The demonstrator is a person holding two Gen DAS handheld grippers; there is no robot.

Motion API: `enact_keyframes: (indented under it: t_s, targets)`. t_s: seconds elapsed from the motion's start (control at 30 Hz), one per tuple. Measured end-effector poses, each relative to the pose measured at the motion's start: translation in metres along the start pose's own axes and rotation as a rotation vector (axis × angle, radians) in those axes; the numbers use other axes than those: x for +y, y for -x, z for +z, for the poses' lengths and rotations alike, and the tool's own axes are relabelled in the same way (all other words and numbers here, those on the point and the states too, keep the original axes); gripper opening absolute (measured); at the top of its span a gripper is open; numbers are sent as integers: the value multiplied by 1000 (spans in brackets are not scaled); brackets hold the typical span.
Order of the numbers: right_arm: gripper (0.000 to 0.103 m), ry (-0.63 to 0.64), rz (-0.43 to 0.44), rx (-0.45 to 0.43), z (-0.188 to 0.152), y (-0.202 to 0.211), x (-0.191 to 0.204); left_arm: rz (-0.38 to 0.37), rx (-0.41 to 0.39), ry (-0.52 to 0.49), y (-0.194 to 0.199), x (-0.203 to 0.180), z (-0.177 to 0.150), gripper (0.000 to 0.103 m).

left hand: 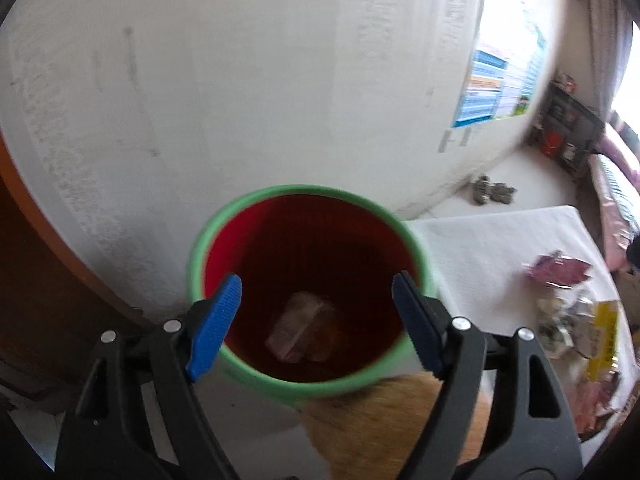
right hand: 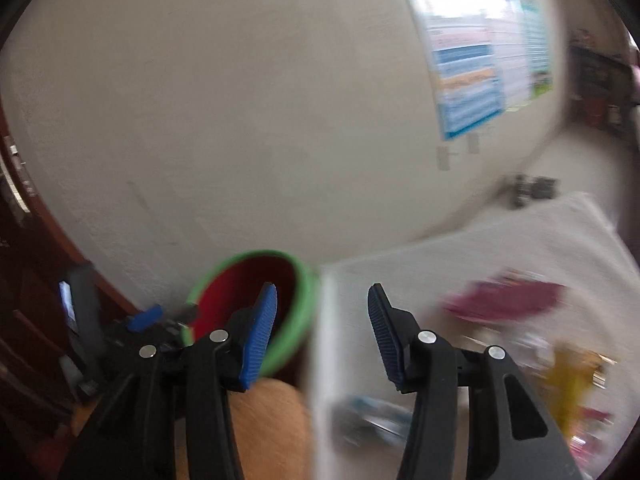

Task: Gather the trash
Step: 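Grasp the blue-white crumpled wrapper with the left gripper while the right gripper reaches the yellow box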

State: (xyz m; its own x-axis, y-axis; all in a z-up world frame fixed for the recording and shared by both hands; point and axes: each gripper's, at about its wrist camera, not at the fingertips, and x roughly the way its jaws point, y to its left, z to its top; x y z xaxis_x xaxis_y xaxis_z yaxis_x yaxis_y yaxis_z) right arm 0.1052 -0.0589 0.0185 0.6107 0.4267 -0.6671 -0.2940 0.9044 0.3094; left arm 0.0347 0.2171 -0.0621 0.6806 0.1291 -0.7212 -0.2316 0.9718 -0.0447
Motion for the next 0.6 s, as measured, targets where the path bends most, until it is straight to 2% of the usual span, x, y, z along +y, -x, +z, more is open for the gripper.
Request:
enact_keyframes:
  t_s: [0.2, 0.3, 0.33, 0.5, 0.6]
  targets:
    - [47, -66, -227, 55, -39, 47, -68, -124, 30, -68, 8, -58, -8, 78]
    - [47, -84, -284, 89, -57, 61, -80, -196, 43, -91, 11, -81, -15, 79]
    - [47, -86, -287, 94, -63, 64, -86, -226, 45, -130, 12, -92, -18, 79]
    - [47, -65, -283, 138, -96, 65, -103, -258, 35, -385, 24, -139, -23, 80]
    - [47, -118, -276, 151, -107, 63, -117, -302, 64, -421, 24, -155, -29, 83]
